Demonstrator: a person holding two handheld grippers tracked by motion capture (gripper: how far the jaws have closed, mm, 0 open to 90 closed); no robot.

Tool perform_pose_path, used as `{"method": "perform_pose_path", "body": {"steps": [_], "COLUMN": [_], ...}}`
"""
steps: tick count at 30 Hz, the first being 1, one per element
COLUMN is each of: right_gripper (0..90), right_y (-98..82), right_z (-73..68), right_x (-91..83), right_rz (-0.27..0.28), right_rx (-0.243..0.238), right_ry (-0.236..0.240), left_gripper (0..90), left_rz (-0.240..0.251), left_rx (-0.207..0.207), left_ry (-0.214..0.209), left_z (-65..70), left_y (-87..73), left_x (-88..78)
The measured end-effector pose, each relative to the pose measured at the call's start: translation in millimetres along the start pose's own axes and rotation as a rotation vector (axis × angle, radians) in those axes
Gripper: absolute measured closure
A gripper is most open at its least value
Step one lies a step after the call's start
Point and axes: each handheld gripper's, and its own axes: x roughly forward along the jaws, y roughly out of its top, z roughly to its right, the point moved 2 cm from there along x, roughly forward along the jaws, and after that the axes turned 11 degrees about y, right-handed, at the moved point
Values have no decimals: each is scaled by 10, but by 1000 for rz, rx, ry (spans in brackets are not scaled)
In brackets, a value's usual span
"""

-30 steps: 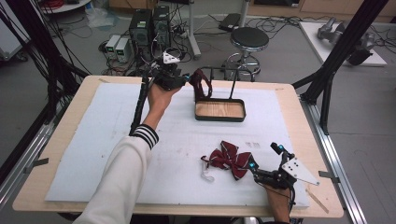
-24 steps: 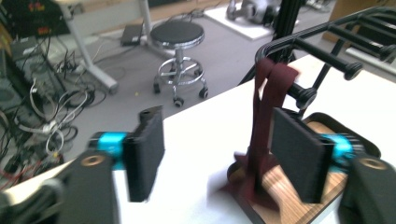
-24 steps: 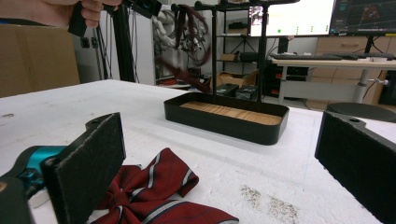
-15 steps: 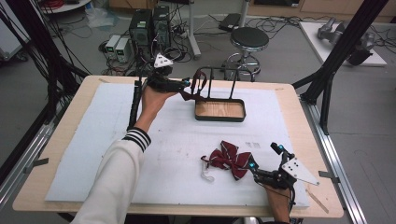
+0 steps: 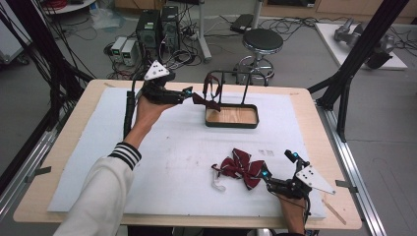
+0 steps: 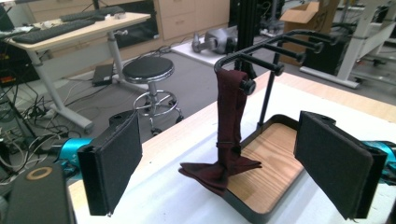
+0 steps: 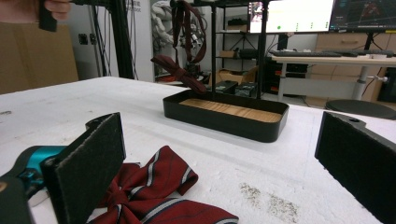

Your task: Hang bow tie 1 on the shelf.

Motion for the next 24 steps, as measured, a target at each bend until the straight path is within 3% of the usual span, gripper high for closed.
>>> {"method": "perform_pose_path", "body": {"steps": [10, 17, 21, 24], "right_gripper": [7, 7, 7, 7], "right_y": [1, 0, -1, -1], "right_z": [3, -3, -7, -4], "right_x": [-5, -8, -9, -11], "right_rz": [5, 4, 7, 12], "right_rx": [-8, -8, -7, -13], "right_ry": [0, 0, 0, 0], "left_gripper": [157, 157, 157, 157], "left_rz": [62, 100, 95, 97], "left_rx": [-1, -2, 59, 43], "left_ry": [-69, -95, -89, -101], "left_z": [-45, -71, -90, -145], "left_y": [-162, -305, -383, -454], "left_x": [-437, -760, -915, -1050]}}
